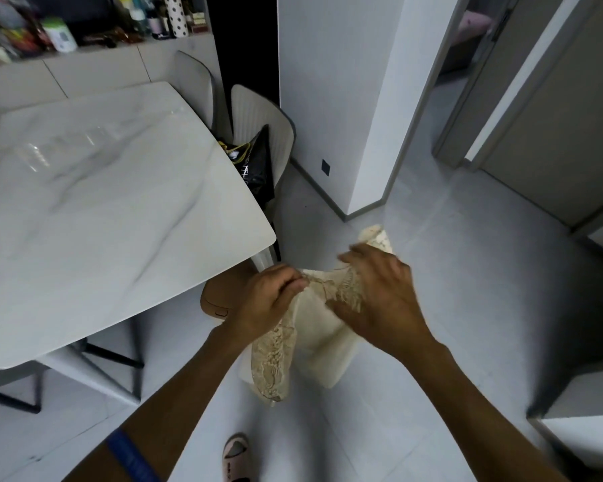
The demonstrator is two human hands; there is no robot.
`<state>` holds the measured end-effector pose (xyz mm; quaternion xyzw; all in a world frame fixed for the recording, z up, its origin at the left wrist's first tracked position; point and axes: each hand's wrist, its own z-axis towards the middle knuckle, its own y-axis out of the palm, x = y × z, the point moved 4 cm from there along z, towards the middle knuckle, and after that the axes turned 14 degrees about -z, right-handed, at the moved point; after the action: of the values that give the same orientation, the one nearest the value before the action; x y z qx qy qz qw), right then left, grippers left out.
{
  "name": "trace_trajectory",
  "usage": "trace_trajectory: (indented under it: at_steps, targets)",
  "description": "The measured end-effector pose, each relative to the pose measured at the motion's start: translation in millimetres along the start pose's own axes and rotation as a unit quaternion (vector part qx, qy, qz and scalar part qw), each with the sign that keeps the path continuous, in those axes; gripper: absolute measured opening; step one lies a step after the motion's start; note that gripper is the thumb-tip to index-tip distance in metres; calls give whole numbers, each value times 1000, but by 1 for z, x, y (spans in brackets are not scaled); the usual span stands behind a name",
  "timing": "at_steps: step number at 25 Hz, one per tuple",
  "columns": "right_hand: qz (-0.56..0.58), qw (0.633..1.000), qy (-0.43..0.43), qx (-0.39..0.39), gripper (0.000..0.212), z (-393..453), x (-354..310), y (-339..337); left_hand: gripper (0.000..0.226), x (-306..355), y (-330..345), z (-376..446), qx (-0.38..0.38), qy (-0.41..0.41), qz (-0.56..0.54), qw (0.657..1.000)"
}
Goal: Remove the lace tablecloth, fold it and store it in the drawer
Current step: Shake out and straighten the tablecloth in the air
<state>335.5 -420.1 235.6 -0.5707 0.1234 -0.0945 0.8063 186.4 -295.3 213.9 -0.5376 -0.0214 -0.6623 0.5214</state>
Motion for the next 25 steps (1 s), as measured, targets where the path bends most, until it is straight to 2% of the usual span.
trace_trajectory:
  at_steps: [1,2,4,7,9,11,14,17,20,21,23,25]
  targets:
    - [14,994,-82,-67,55,13,-12,9,10,7,0,3,-9,25,7,1000]
    - [46,984,-126,-116,46,24,-20,11,10,13,0,6,-15,52,11,998]
    - [140,968,-128,-164,17,45,-23,8,14,19,-5,9,-19,75,14,997]
    - [138,973,-105,-153,25,59,-20,13,24,8,-13,2,-20,43,11,999]
    - [141,976,-84,-145,21,63,-20,12,29,-5,-11,-17,-43,4,-16,999]
    - [150,975,-46,-154,15,65,-22,15,20,-12,-5,-40,-56,-23,-28,998]
    - [131,977,-43,-160,16,63,-29,17,3,-19,3,-59,-28,-25,23,999]
    - [114,984,-27,-132,18,62,-29,12,10,-26,-6,-55,21,-34,98,994]
    - [63,994,-35,-86,22,65,-27,4,20,-19,-13,-47,53,-34,213,975]
    - [50,995,-39,-82,27,65,-28,2,23,-14,-9,-45,49,-50,205,976]
    - [51,995,-29,-85,36,65,-30,1,51,-3,4,-40,34,-133,114,984]
    - [71,994,-13,-81,45,66,-27,-1,67,1,24,-33,8,-209,88,974]
